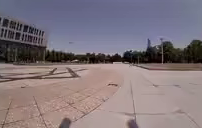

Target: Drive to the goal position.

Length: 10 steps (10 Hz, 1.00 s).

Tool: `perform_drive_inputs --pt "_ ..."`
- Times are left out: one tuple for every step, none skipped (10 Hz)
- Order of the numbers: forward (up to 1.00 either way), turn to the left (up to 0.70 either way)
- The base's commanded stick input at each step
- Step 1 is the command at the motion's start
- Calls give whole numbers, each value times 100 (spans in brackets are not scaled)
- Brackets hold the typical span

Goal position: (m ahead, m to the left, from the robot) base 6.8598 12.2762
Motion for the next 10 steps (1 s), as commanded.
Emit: perform_drive_inputs --pt "100 40" --pt "100 40" --pt "100 40" --pt "100 40" --pt "100 40" --pt "100 40" --pt "100 40" --pt "100 40" --pt "100 40" --pt "100 40"
